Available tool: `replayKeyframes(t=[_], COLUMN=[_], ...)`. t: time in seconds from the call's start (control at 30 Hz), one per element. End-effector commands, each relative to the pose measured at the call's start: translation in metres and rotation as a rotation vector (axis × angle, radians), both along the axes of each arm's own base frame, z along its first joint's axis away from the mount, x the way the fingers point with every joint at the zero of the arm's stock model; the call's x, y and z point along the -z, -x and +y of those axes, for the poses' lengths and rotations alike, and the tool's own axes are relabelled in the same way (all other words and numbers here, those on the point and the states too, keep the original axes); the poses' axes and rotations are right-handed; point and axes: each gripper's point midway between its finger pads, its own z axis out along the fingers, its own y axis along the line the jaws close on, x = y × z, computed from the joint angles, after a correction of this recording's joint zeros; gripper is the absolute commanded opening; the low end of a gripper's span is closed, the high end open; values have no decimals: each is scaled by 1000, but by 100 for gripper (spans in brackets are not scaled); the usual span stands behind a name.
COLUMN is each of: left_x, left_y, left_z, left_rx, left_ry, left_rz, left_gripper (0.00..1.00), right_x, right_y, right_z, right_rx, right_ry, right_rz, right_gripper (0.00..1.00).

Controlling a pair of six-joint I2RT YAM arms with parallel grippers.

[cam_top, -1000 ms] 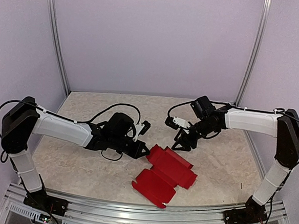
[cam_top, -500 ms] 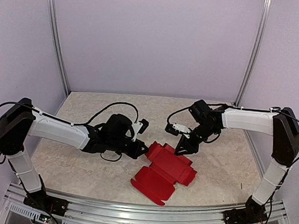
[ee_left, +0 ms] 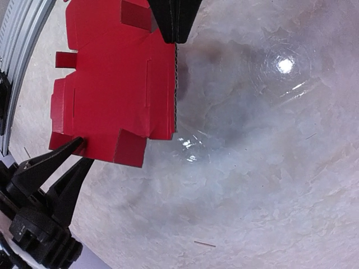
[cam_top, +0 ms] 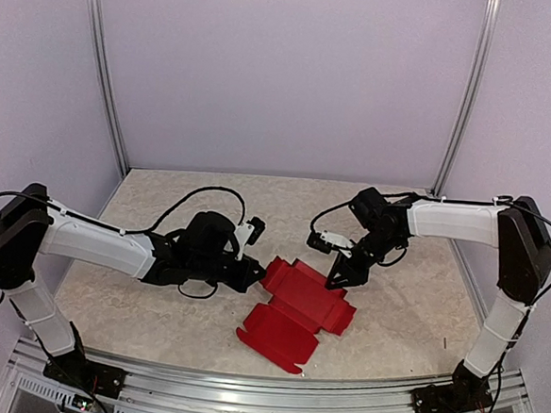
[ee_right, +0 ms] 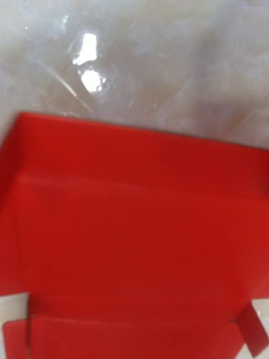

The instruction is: Fold the paper box

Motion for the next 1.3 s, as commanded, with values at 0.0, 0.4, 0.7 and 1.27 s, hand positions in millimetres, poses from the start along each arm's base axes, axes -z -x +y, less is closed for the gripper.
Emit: replayKeyframes(t=[0.0, 0.4, 0.7, 1.27], left_x=[-15, -11, -2, 37], left_y=[-4, -4, 3, -7], left_z=[3, 4, 43, 104], left_rx=[-25, -40, -159, -351], left_ry=[24, 20, 9, 102], left_rz=[-49, -37, -45, 39], left_gripper=[0, 1, 38, 48], right_x=[3, -3, -26, -42], right_y=[-2, -8, -37, -61], right_z=[-5, -2, 8, 44], right_rx=[19, 21, 12, -91], right_ry=[7, -2, 112, 396], right_rz=[33, 4, -265, -867], right_gripper=[16, 0, 0, 0])
